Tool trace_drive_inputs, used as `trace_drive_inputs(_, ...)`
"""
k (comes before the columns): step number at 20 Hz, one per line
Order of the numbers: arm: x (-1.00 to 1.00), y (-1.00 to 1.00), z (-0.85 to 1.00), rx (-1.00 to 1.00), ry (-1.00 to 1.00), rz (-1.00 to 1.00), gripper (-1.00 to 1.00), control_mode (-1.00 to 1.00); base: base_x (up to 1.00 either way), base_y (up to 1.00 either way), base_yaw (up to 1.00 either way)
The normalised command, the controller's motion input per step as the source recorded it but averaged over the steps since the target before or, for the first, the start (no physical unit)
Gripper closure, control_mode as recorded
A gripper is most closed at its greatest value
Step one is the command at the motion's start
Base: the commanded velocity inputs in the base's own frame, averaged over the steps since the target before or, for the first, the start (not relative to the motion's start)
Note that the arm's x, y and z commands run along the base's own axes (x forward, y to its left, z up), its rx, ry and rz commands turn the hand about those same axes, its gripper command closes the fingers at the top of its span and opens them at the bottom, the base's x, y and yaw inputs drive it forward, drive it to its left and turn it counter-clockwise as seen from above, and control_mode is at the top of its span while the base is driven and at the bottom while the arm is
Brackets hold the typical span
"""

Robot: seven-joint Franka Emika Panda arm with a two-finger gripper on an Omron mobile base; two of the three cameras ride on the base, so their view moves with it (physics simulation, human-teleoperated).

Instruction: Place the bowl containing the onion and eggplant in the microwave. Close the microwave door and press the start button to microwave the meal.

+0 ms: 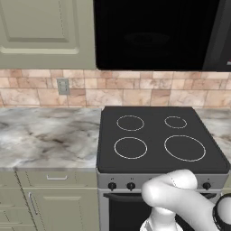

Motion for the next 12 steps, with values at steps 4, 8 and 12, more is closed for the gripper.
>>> trace_drive_inputs(4,0.23,-0.12,0.15,0.08,0.0,0.0,1.0,-1.0,0.0,0.0,0.0)
trace_drive_inputs(8,0.19,-0.19,0.2,0.1,0.0,0.0,1.0,-1.0,0.0,0.0,0.0)
trace_drive_inputs(12,0.17,-0.16,0.1,0.11,-0.01,0.0,1.0,-1.0,0.0,0.0,0.0)
